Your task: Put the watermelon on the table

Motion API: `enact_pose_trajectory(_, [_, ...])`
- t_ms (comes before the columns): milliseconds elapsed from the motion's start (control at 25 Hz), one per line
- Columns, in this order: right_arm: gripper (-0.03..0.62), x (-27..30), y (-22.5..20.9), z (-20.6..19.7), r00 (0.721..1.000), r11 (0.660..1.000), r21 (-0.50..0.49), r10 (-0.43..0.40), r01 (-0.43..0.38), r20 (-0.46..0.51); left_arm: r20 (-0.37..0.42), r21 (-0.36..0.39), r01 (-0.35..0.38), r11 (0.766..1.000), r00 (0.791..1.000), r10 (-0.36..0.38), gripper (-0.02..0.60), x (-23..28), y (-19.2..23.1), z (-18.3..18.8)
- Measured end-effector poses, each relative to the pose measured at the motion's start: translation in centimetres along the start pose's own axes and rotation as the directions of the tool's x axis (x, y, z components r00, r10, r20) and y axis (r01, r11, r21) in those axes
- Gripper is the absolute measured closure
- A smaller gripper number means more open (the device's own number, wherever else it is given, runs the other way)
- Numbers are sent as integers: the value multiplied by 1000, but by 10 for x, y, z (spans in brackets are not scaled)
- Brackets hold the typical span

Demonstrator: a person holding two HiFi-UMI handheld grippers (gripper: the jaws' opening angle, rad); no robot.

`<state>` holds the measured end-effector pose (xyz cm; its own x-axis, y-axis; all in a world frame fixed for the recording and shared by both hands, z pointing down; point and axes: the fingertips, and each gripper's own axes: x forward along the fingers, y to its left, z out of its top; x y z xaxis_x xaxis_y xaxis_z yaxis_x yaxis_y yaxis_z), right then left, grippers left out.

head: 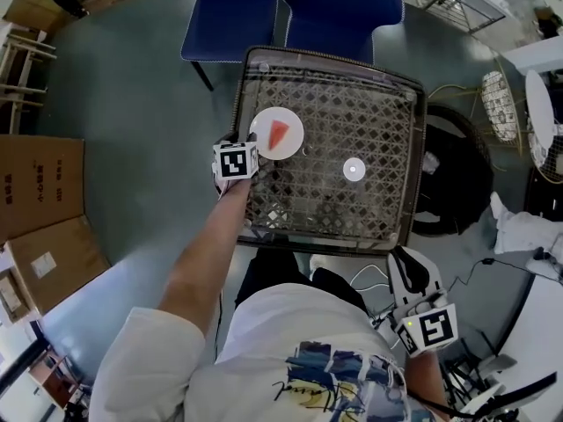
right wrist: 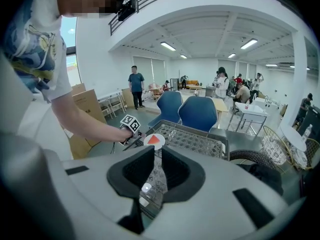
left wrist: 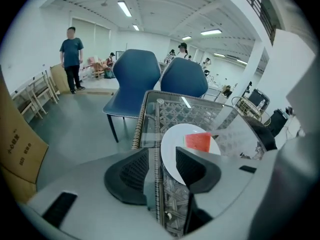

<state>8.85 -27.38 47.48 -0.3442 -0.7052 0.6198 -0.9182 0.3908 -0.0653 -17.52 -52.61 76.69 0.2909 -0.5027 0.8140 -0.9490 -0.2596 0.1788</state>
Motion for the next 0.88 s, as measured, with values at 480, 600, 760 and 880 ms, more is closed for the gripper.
enact_pose_trajectory(480, [563,-88,-14,-30,960,948,-236,248,-213,129,356,-206,236,950,922,-152,572,-216,-94,-37])
enact_pose_trajectory(600, [572,-113,-29,-49,944,931,-257,300,-258,136,449,-230,358,905,864,-227,572,-273,-148,-68])
enact_pose_trajectory(760, [583,-135,-23,-75,919,899,-286,376,-331,119,524,-192,472,861,791,-317,572,-348,-217,-108])
enact_pose_trajectory(880, [583,-149,1,-82,889,863,-314,446,-396,105,501,-90,497,863,772,-393,572,-400,-271,-134])
